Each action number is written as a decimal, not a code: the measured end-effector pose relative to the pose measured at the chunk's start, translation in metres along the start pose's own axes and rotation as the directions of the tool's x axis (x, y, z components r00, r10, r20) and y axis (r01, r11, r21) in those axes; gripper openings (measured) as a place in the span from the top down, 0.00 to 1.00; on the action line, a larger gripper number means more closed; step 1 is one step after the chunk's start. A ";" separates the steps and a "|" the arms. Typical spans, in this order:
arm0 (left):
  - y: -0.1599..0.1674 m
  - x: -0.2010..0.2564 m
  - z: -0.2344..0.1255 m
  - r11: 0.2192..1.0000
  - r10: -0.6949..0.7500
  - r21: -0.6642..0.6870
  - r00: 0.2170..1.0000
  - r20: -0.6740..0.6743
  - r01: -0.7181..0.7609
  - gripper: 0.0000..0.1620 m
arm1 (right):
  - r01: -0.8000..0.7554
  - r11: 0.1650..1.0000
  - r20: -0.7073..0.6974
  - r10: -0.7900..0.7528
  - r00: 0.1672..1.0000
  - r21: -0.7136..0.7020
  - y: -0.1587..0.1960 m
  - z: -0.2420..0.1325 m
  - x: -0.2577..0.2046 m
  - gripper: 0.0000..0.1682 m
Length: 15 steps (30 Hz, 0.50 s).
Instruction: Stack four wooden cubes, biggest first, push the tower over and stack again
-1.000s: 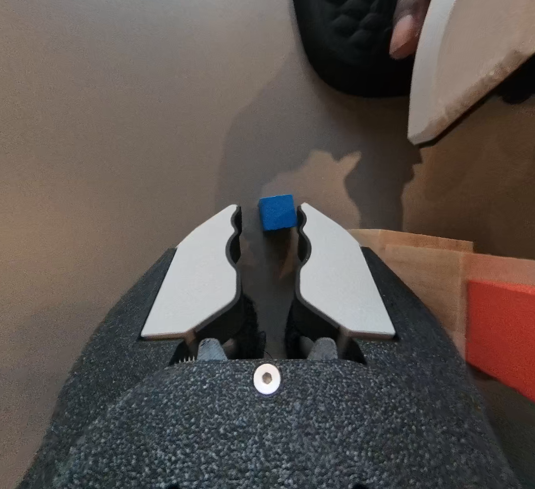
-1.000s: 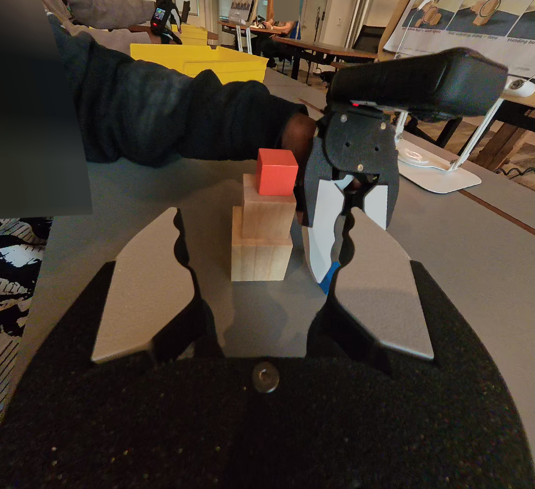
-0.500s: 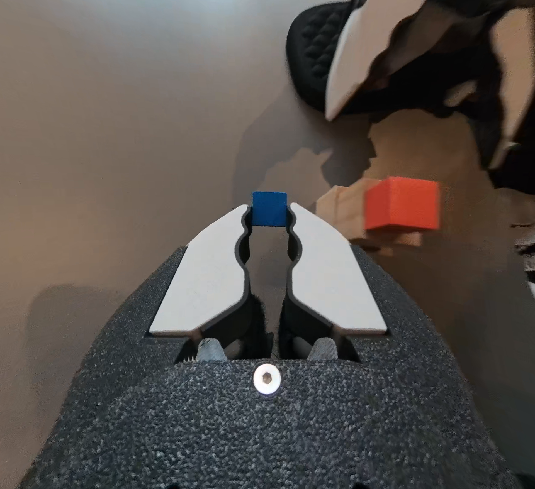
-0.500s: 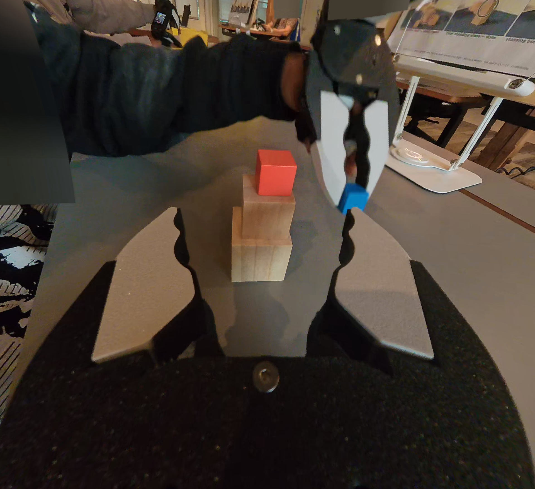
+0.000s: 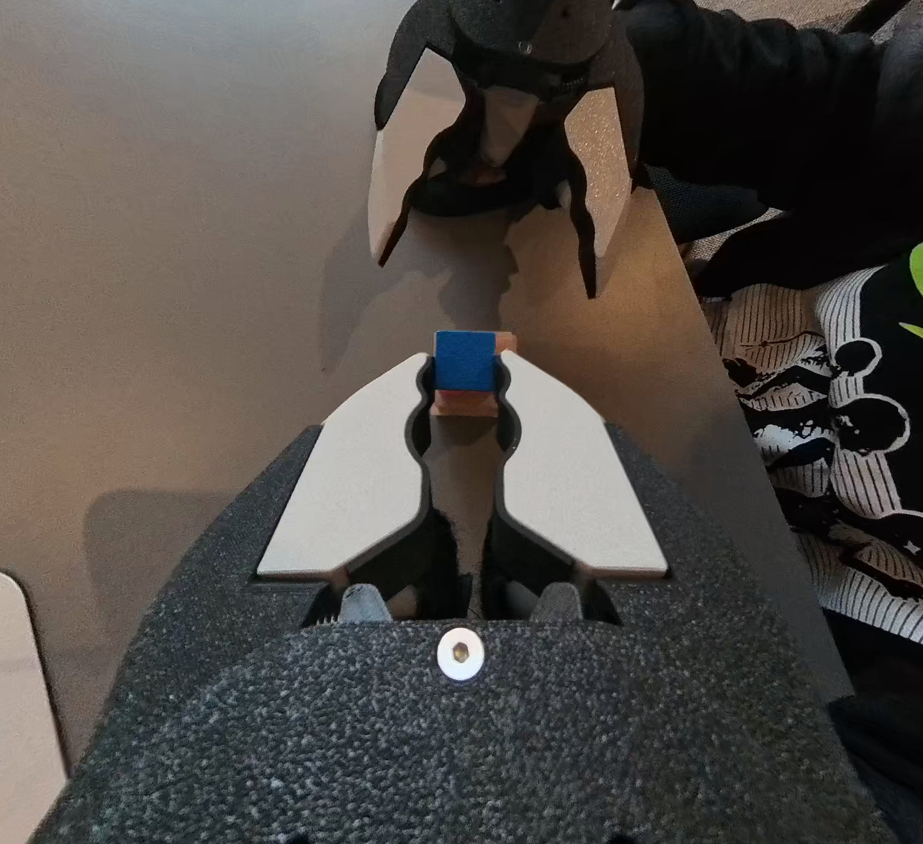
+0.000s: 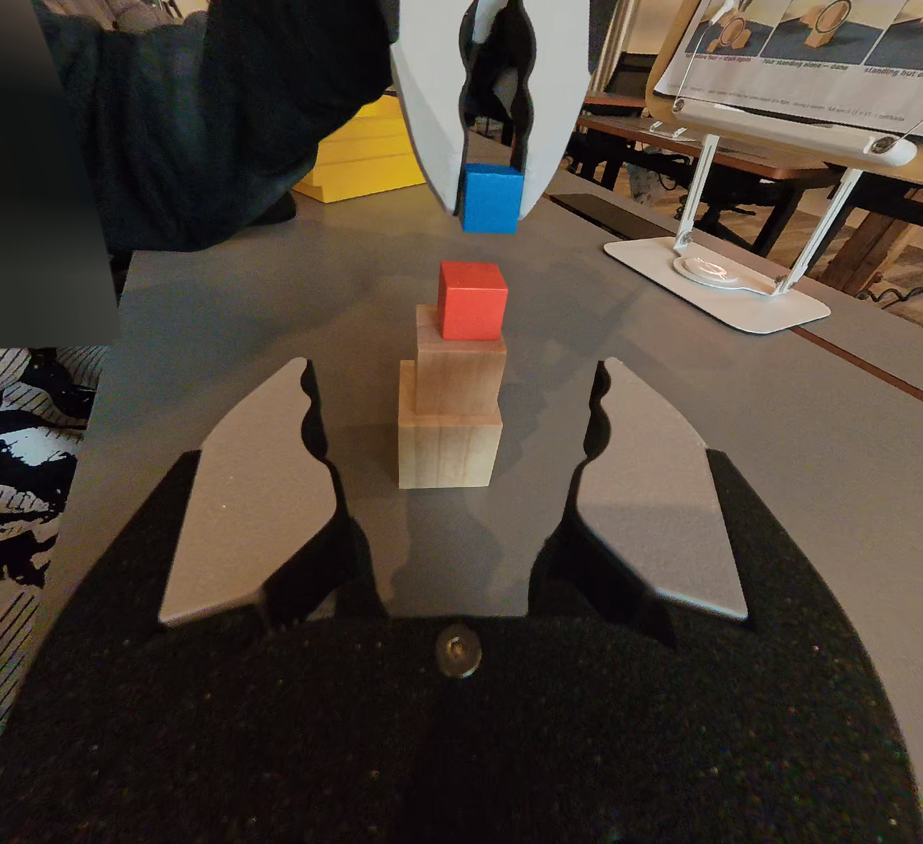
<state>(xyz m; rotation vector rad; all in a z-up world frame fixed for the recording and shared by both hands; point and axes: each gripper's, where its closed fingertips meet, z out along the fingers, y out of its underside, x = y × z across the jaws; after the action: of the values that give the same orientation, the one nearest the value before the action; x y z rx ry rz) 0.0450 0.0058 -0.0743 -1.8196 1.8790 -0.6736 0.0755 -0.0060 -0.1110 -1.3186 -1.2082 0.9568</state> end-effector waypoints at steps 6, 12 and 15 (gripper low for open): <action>0.002 0.003 0.011 0.999 -0.016 -0.031 1.000 0.003 0.016 0.87 | -0.004 1.000 0.000 0.004 1.000 0.003 0.000 0.000 0.000 0.39; 0.006 0.001 0.012 0.999 -0.018 -0.046 1.000 0.016 0.019 0.87 | -0.003 1.000 0.000 0.003 1.000 0.003 0.000 0.000 0.000 0.39; 0.006 0.001 0.013 0.999 -0.018 -0.046 1.000 0.011 0.018 0.87 | -0.002 1.000 -0.001 0.002 1.000 0.005 -0.001 -0.001 0.001 0.39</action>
<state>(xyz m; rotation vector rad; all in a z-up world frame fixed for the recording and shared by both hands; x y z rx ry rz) 0.0483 0.0042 -0.0886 -1.8667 1.8880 -0.6307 0.0760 -0.0056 -0.1103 -1.3170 -1.2032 0.9600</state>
